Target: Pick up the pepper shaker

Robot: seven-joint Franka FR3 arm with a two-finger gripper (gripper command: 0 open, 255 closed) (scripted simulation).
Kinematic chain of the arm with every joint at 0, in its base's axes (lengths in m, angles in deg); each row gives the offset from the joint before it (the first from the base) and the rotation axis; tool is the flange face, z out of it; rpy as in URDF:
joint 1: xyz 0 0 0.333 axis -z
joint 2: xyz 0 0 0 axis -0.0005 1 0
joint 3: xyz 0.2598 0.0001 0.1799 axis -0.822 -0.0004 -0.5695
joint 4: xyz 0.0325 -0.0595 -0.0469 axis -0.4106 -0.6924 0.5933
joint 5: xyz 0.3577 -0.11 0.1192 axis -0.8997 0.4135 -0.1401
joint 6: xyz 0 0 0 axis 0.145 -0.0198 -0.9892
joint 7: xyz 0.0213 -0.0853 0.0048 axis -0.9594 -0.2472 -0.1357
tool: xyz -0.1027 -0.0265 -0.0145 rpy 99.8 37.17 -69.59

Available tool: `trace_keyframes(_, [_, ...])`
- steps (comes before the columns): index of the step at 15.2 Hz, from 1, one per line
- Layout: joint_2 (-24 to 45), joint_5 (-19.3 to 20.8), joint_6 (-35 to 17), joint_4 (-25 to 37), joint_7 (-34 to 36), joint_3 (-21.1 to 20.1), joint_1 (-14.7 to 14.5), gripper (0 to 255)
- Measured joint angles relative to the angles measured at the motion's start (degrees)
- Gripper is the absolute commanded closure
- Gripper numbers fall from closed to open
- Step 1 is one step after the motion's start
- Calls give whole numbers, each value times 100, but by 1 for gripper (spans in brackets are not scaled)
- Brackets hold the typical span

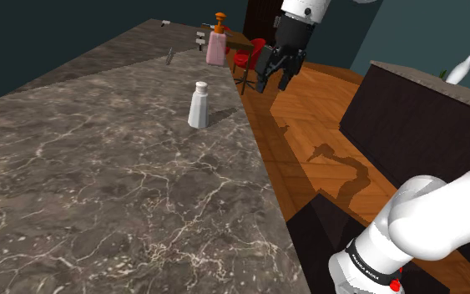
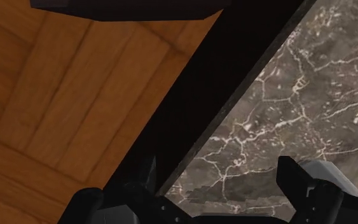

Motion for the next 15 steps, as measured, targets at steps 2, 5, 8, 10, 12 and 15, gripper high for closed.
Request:
trace_keyframes(2, [412,-36,30,378,212,-170,-42,0])
trace_keyframes(5, [1046,-53,145,1035,574,-438,-121,0])
trace_keyframes(8, [1693,-9,262,1701,889,-655,-200,0])
trace_keyframes(10, [2182,60,413,2270,1136,-807,-282,0])
trace_keyframes(12, [2656,147,594,2855,1372,-939,-387,0])
trace_keyframes(15, [2851,177,570,2992,1478,-993,-443,0])
